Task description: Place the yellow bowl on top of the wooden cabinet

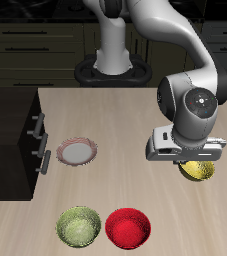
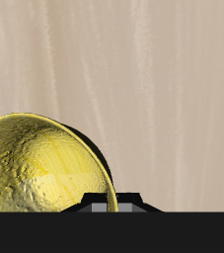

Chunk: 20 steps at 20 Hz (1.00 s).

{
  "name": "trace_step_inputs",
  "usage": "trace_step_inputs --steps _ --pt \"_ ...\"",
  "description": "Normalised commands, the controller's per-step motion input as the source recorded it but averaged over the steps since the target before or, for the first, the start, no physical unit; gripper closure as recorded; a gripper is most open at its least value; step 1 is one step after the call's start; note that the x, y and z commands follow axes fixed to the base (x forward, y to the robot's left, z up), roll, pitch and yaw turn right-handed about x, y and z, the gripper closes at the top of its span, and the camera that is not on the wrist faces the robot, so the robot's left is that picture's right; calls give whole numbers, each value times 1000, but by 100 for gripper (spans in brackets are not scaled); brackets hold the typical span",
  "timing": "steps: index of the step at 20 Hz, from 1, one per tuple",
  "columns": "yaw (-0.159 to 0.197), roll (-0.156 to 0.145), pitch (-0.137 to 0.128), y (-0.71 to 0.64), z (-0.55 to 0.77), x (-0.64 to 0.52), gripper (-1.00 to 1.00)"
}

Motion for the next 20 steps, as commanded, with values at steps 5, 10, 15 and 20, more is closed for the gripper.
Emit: trace_step_inputs --steps 5,10,15,20 --pt "23 -2 -59 -83 266 -86 100" --pt "59 -17 -113 -137 465 -83 100" --pt "23 -28 -76 -226 482 -27 100" --pt "5 -8 -50 -103 351 -33 100"
